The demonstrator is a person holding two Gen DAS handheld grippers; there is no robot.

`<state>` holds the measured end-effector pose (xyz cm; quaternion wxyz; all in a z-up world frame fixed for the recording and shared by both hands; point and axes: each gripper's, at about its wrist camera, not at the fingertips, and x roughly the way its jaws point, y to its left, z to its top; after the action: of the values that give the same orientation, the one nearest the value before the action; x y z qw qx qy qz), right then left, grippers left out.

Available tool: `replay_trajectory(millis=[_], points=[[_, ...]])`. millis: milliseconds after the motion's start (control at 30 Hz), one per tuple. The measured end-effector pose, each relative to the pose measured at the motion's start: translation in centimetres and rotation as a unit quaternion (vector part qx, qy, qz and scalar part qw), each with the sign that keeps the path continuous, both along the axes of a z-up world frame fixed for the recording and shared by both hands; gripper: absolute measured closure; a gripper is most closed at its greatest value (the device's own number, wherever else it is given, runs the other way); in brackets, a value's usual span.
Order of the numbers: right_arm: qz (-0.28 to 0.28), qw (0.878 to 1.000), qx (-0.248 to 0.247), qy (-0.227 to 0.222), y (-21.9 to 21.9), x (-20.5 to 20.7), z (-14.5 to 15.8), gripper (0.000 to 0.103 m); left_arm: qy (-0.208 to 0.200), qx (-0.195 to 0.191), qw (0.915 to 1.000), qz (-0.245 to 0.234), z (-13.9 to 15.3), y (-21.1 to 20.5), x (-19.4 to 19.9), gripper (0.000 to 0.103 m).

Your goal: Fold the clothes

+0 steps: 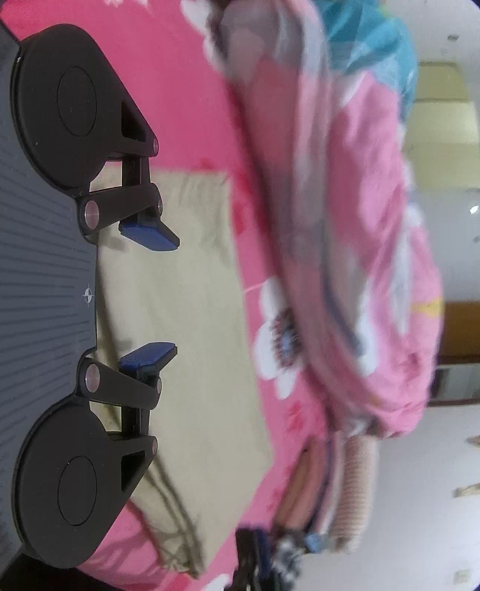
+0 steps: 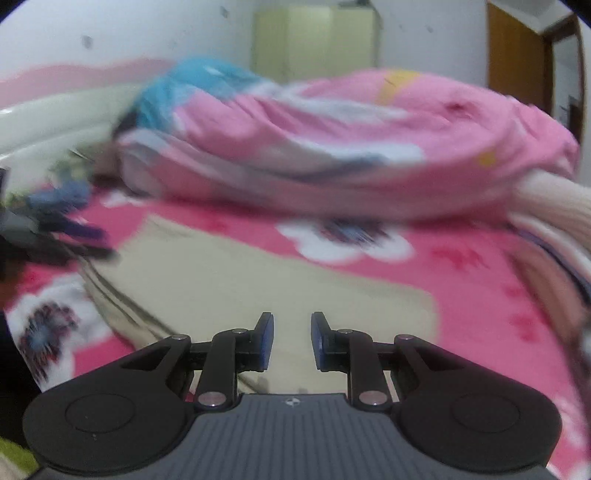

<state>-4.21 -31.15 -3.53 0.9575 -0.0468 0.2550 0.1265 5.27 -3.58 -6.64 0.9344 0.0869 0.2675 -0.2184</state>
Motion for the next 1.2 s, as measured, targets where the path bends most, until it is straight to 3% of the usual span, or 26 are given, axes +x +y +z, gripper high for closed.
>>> replay_trajectory(millis=[33,100,167,233,300,400,433,500,567,600,667,733,833,900,967,1033,1100,1200], points=[[0.008,1.000,0.005,0.006,0.8,0.6,-1.0,0.080,0.015,0.009,0.9999,0.002,-1.3,-0.3,0.5,0.047],[0.022,0.999,0.011,0.049,2.2,2.0,-4.8,0.079,0.002,0.000,1.0000,-0.004,-2.6,0.2,0.3,0.046],[0.040,0.999,-0.013,0.025,3.0,1.8,-7.2,0.078,-0.002,-0.003,0.9999,-0.011,-2.3,0.7,0.0,0.046],[0.046,0.998,-0.015,0.035,2.6,2.5,-5.6,0.078,0.012,-0.008,0.9999,-0.005,-1.0,1.0,0.3,0.045],[0.025,0.998,0.027,0.057,1.5,3.5,-3.3,0.078,0.000,-0.023,0.9997,-0.005,0.6,1.0,0.6,0.044],[-0.001,0.998,0.059,0.005,0.3,3.8,-0.4,0.078,-0.022,-0.032,0.9992,0.005,1.6,0.5,1.7,0.032],[-0.012,0.998,0.057,-0.005,0.0,4.1,-0.4,0.077,-0.028,-0.030,0.9991,0.012,1.5,0.2,2.3,0.030],[-0.029,0.999,0.045,0.001,-0.4,4.9,-1.9,0.071,0.007,-0.024,0.9993,0.027,-0.7,0.3,4.0,0.029],[-0.026,0.998,0.030,0.055,-0.5,5.5,-6.1,0.064,0.030,-0.019,0.9987,0.036,-2.6,0.5,5.1,0.028],[-0.022,0.998,0.040,0.045,-0.8,5.1,-7.3,0.064,0.017,-0.018,0.9992,0.031,-2.4,0.6,4.6,0.028],[-0.022,0.997,0.053,0.061,-1.5,5.2,-6.3,0.065,0.021,-0.010,0.9992,0.031,-1.3,0.5,4.7,0.028],[-0.039,0.995,0.055,0.072,-2.2,5.7,-4.3,0.065,0.025,-0.036,0.9985,0.032,0.2,0.9,5.5,0.028],[-0.061,0.997,0.047,0.029,-3.1,6.1,-1.2,0.065,0.021,-0.080,0.9955,0.046,2.0,1.5,7.6,0.028],[-0.078,0.996,0.034,0.004,-3.9,7.3,-0.3,0.064,0.046,-0.084,0.9935,0.062,1.6,1.4,9.9,0.028],[-0.100,0.995,0.015,0.026,-4.5,8.6,-2.4,0.064,0.093,-0.069,0.9901,0.079,-0.6,1.4,12.4,0.030],[-0.116,0.990,0.008,0.082,-5.3,9.9,-5.6,0.064,0.084,-0.070,0.9917,0.067,-1.4,1.5,12.4,0.029],[-0.110,0.990,0.040,0.081,-6.4,9.5,-6.6,0.064,0.084,-0.056,0.9930,0.062,-0.8,1.3,12.0,0.029],[-0.115,0.987,0.044,0.104,-6.4,10.2,-5.3,0.063,0.093,-0.062,0.9914,0.067,0.7,1.7,12.1,0.029]])
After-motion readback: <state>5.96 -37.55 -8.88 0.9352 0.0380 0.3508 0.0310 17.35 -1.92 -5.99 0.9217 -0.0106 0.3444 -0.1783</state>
